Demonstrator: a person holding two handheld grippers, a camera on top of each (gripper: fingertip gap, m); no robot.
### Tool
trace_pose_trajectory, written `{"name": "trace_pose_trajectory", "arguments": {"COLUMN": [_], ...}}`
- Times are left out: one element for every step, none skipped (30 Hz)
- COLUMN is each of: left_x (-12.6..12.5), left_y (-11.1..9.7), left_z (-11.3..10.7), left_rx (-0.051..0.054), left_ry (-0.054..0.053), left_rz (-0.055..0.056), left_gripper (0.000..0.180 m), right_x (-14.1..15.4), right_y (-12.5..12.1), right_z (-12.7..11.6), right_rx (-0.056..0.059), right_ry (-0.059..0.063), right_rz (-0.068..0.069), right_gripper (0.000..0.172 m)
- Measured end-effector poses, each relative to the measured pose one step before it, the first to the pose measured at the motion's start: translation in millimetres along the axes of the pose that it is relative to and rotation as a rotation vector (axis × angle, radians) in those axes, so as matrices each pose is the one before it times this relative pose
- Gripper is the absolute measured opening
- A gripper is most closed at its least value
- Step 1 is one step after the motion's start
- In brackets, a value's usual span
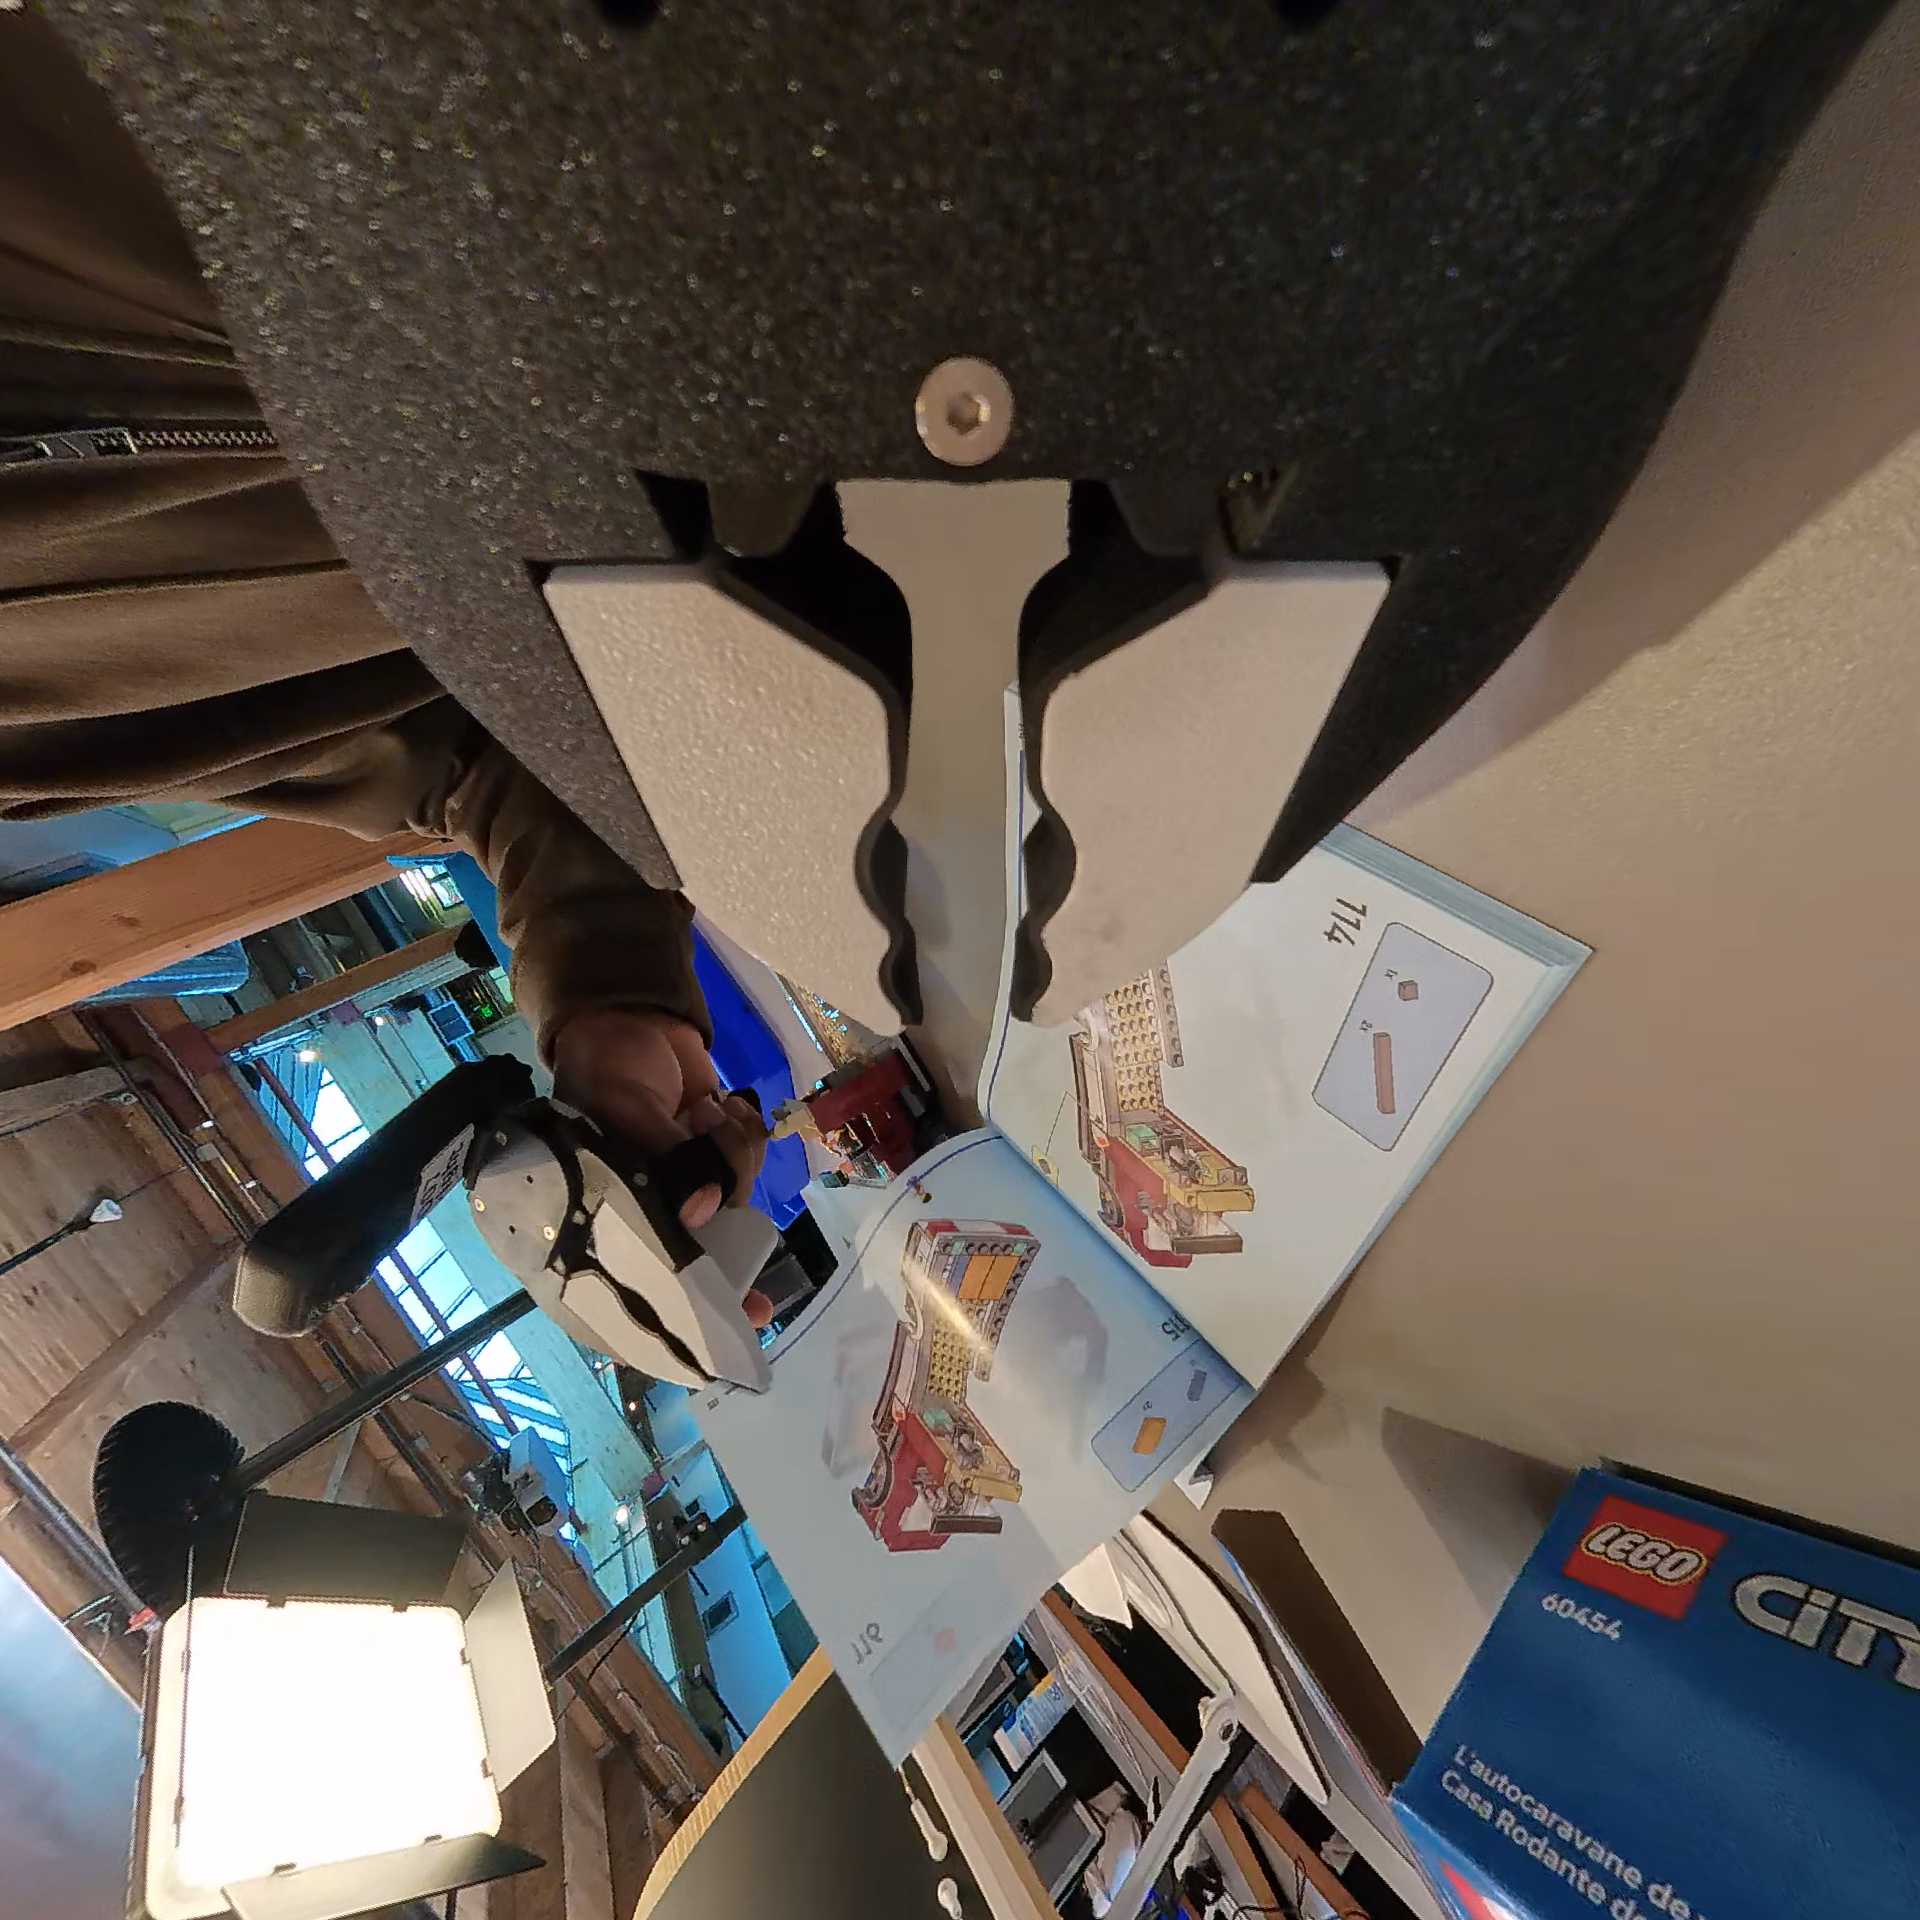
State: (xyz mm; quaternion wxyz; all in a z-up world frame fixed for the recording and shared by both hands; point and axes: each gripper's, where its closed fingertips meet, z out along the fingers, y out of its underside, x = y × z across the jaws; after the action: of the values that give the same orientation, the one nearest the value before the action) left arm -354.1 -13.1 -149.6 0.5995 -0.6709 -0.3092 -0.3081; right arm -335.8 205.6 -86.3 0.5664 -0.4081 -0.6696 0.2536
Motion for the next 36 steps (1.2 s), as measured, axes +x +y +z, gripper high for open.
{"name": "trace_pose_trajectory", "arguments": {"left_x": [-0.05,-0.06,0.08,-0.06,-0.06,0.02,-0.01,0.00,0.04,0.05,-0.02,0.06,0.09,0.08,-0.05,0.07,0.08,0.03,0.10,-0.06,0.08,0.01,0.12,-0.05,0.01,0.00,-0.10,-0.02,0.02,-0.04,0.04,0.08,-0.02,-0.06,-0.05,-0.02], "left_y": [-0.11,0.01,0.03,-0.08,0.10,0.00,0.14,0.00,-0.02,-0.05,-0.13,-0.01,0.09,-0.04,0.03,0.14,-0.04,0.07,0.05,0.07,0.08,0.14,0.10,0.09,0.13,0.09,0.12,0.14,0.24,0.15,0.21,0.10,0.18,0.10,0.14,0.07], "left_z": [0.01,-0.01,-0.02,-0.01,-0.01,0.14,0.06,0.00,-0.08,-0.07,-0.07,-0.09,0.00,0.07,-0.02,-0.03,-0.02,0.01,0.07,-0.04,0.06,0.06,0.04,-0.05,0.07,0.04,0.12,0.11,0.11,0.20,0.03,0.04,0.04,0.13,0.07,0.06], "left_rx": [0.0002,-0.0002,-0.0002,0.0000,-0.0003,-0.0008,-0.0007,0.0000,0.0002,0.0005,0.0004,0.0002,-0.0001,-0.0002,-0.0003,-0.0004,-0.0002,0.0001,-0.0004,-0.0006,-0.0006,-0.0006,-0.0007,-0.0007,-0.0005,-0.0008,-0.0012,-0.0013,-0.0014,-0.0014,-0.0011,-0.0008,-0.0009,-0.0009,-0.0006,-0.0005], "left_ry": [-0.0001,0.0004,0.0005,-0.0001,0.0000,0.0004,0.0004,0.0000,0.0003,0.0003,0.0003,0.0004,0.0003,0.0002,-0.0002,0.0002,0.0002,0.0001,-0.0001,-0.0002,-0.0001,-0.0001,0.0000,-0.0001,-0.0001,-0.0002,0.0000,-0.0002,-0.0002,-0.0003,0.0000,-0.0003,-0.0005,-0.0004,-0.0006,-0.0010], "left_rz": [-0.0003,-0.0005,-0.0003,-0.0002,-0.0003,-0.0004,-0.0001,0.0000,-0.0001,-0.0001,-0.0001,-0.0001,0.0002,0.0005,0.0004,0.0002,0.0004,0.0006,0.0005,0.0005,0.0007,0.0006,0.0003,0.0005,0.0005,-0.0002,-0.0004,0.0001,0.0003,0.0002,0.0004,0.0005,0.0003,0.0002,0.0005,0.0005], "left_gripper": [0.018,0.018,0.018,0.018,0.018,0.018,0.018,0.018,0.018,0.018,0.018,0.018,0.018,0.018,0.018,0.018,0.018,0.018,0.018,0.018,0.018,0.018,0.018,0.018,0.018,0.018,0.018,0.018,0.018,0.018,0.018,0.018,0.018,0.018,0.018,0.018], "right_x": [1.89,1.92,1.94,1.84,1.48,1.11,0.71,0.64,0.56,0.44,0.33,0.28,0.38,0.59,0.96,1.26,1.19,1.05,1.13,1.20,1.18,1.21,0.60,0.29,0.53,1.03,1.29,1.34,2.10,2.17,1.70,0.92,0.40,-0.21,-0.62,-0.20], "right_y": [1.48,1.40,1.49,1.30,0.72,0.54,0.59,0.44,0.68,0.61,0.73,0.58,0.54,0.77,1.01,1.20,1.32,1.08,1.13,1.18,1.52,1.88,2.08,2.41,2.55,2.79,2.64,2.47,2.74,3.39,3.87,3.86,3.54,2.71,2.26,1.88], "right_z": [0.35,0.17,0.27,0.13,0.08,0.03,0.09,0.11,0.22,0.30,0.19,0.32,0.19,0.48,0.58,0.75,0.96,0.95,1.03,1.30,1.48,1.51,1.67,1.62,1.64,1.62,1.64,1.57,1.69,2.02,2.20,2.18,2.07,1.66,1.46,1.15], "right_rx": [-0.0039,-0.0046,-0.0059,-0.0048,-0.0020,-0.0010,-0.0016,-0.0011,-0.0026,-0.0027,-0.0021,-0.0025,-0.0026,-0.0034,-0.0050,-0.0059,-0.0062,-0.0056,-0.0050,-0.0065,-0.0095,-0.0104,-0.0124,-0.0131,-0.0135,-0.0146,-0.0131,-0.0107,-0.0107,-0.0134,-0.0143,-0.0141,-0.0118,-0.0079,-0.0071,-0.0063], "right_ry": [0.0019,0.0023,0.0030,0.0036,0.0023,0.0002,-0.0003,0.0007,0.0008,0.0007,-0.0001,-0.0005,-0.0008,0.0000,0.0001,0.0005,-0.0019,-0.0031,-0.0028,-0.0032,-0.0034,-0.0030,-0.0073,-0.0083,-0.0075,-0.0039,-0.0024,-0.0012,0.0038,0.0049,0.0022,-0.0021,-0.0042,-0.0068,-0.0072,-0.0041], "right_rz": [0.0005,-0.0008,-0.0028,-0.0028,-0.0010,0.0012,0.0008,-0.0008,-0.0021,-0.0018,-0.0015,-0.0018,-0.0028,-0.0048,-0.0055,-0.0035,-0.0014,-0.0001,-0.0004,-0.0017,-0.0023,-0.0012,-0.0012,-0.0009,-0.0021,-0.0020,0.0003,0.0025,0.0048,0.0044,0.0032,0.0042,0.0055,0.0046,0.0036,0.0021], "right_gripper": [0.000,0.000,0.000,0.000,0.000,0.000,0.000,0.000,0.000,0.000,0.000,0.000,0.000,0.000,0.000,0.000,0.000,0.000,0.000,0.000,0.000,0.000,0.000,0.000,0.000,0.000,0.000,0.000,0.000,0.001,0.001,0.002,0.003,0.003,0.004,0.004]}}
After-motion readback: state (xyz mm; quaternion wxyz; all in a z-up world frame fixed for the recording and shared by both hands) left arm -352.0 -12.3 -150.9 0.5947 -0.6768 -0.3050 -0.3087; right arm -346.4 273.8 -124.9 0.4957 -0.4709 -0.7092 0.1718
